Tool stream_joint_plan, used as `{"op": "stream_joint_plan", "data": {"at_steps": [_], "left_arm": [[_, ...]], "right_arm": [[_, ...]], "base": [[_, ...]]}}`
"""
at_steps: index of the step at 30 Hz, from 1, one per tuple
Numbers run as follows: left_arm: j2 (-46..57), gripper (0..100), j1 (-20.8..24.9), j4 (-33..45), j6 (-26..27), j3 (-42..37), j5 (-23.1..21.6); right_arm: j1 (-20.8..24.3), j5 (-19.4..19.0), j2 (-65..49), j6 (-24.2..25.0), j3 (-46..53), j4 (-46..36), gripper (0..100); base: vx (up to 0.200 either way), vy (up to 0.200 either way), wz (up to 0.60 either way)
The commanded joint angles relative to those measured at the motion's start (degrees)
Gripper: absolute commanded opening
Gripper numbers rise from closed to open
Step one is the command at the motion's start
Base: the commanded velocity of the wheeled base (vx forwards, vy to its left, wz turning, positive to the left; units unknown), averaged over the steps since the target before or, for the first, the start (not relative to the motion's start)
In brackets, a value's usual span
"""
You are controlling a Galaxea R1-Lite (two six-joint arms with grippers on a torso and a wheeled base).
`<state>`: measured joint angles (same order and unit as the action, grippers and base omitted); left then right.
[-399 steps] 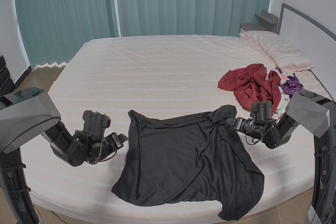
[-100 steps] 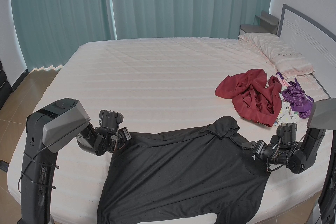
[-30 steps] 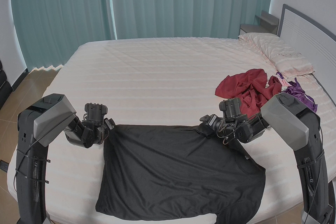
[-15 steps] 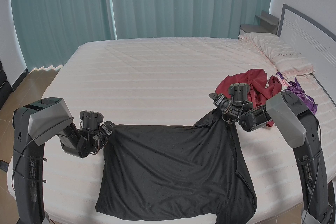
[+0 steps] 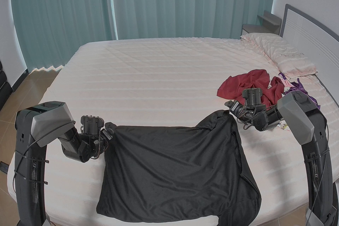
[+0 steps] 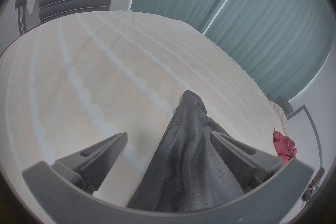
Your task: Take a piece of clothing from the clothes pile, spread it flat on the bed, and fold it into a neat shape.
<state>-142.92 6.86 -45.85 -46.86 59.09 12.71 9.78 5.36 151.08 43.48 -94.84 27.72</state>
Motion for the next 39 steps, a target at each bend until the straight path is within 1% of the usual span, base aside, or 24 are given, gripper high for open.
{"op": "stream_joint_plan", "data": {"at_steps": [1, 3, 4, 6, 11, 15, 22, 27, 28, 33, 39], "left_arm": [[-0.3, 100, 0.1, -0.5, 0.0, -0.7, 0.0], [-0.3, 100, 0.1, -0.6, 0.0, -0.8, 0.0], [-0.3, 100, 0.1, -3.4, 0.1, -1.8, 0.0], [-0.4, 100, 0.1, -5.2, 0.1, -2.6, 0.0], [-0.4, 100, 0.1, -5.8, 0.1, -2.9, 0.0], [-0.3, 100, 0.1, -5.9, 0.1, -3.0, 0.0], [-0.4, 100, 0.1, -5.9, 0.0, -3.0, 0.0], [-0.4, 100, 0.1, -6.0, 0.0, -3.0, 0.0], [-0.4, 100, 0.1, -6.0, 0.0, -3.0, 0.0], [-0.3, 100, 0.1, -6.0, 0.0, -3.0, 0.0], [-0.4, 100, 0.1, -6.0, 0.0, -3.0, 0.0]], "right_arm": [[0.9, -0.5, -2.6, 0.7, 0.4, 0.3, 100], [1.0, -0.5, -2.7, 0.7, 0.4, 0.2, 100], [2.9, -0.8, -3.9, 0.7, 0.4, 0.0, 100], [4.3, -0.8, -3.9, 0.7, 0.4, -0.5, 100], [6.7, -0.6, -1.8, 0.3, 0.0, -1.4, 100], [7.1, -0.4, -0.3, 0.1, -1.2, -3.1, 100], [7.4, -0.3, 1.6, 0.1, -2.1, -2.9, 100], [8.0, -0.2, 3.3, 0.1, -4.8, -3.3, 100], [8.0, -0.2, 3.7, 0.1, -5.4, -3.5, 0], [8.0, 0.0, 5.8, 0.1, -8.9, -4.8, 0], [7.4, 0.0, 4.3, 0.2, -9.7, -4.6, 0]], "base": [[0.0, 0.0, 0.0], [0.0, 0.0, 0.0], [0.0, 0.0, 0.0], [0.0, 0.0, 0.0], [0.0, 0.0, 0.0], [0.0, 0.0, 0.0], [0.0, 0.0, 0.0], [0.0, 0.0, 0.0], [0.0, 0.0, 0.0], [0.0, 0.0, 0.0], [0.0, 0.0, 0.0]]}}
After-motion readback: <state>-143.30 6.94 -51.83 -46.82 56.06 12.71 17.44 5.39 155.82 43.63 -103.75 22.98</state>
